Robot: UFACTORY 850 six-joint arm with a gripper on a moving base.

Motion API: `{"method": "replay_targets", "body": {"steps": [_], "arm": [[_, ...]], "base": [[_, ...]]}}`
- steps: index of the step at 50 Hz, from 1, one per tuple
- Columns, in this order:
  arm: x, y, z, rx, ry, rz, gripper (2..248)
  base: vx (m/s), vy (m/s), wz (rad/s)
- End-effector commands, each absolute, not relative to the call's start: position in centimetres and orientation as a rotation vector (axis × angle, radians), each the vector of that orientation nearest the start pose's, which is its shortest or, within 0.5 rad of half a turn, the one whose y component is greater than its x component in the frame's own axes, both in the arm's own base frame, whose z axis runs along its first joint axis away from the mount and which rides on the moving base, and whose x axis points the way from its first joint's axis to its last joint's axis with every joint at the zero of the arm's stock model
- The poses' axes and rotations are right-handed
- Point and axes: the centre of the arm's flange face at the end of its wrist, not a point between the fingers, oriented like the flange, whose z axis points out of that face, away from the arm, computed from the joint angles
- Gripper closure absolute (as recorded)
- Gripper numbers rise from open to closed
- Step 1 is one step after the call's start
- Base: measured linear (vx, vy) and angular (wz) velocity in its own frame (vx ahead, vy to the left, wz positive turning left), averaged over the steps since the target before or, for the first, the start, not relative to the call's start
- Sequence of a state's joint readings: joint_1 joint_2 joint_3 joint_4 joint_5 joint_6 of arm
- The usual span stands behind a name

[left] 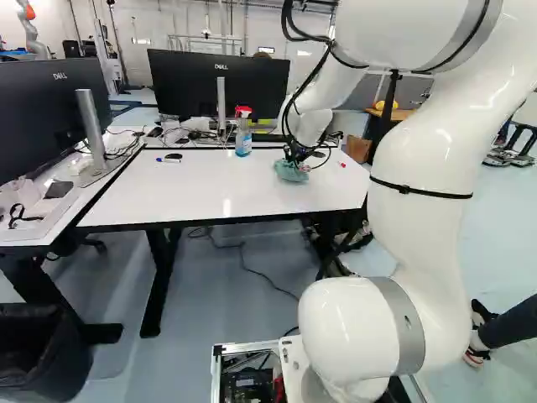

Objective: Clean the table with the green towel

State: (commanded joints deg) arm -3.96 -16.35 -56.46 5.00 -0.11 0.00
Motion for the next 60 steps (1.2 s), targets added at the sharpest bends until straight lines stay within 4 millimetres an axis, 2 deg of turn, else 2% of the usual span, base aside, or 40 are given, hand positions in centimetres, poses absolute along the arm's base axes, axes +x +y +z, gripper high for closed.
{"method": "replay_targets", "body": {"steps": [47,60], "arm": [[54.3,-3.6,43.2,-3.004,0.228,-0.825,221],[52.7,-4.7,43.2,-3.01,0.261,-0.812,221]], "base": [[0.0,0.0,0.0],[0.0,0.0,0.0]]}}
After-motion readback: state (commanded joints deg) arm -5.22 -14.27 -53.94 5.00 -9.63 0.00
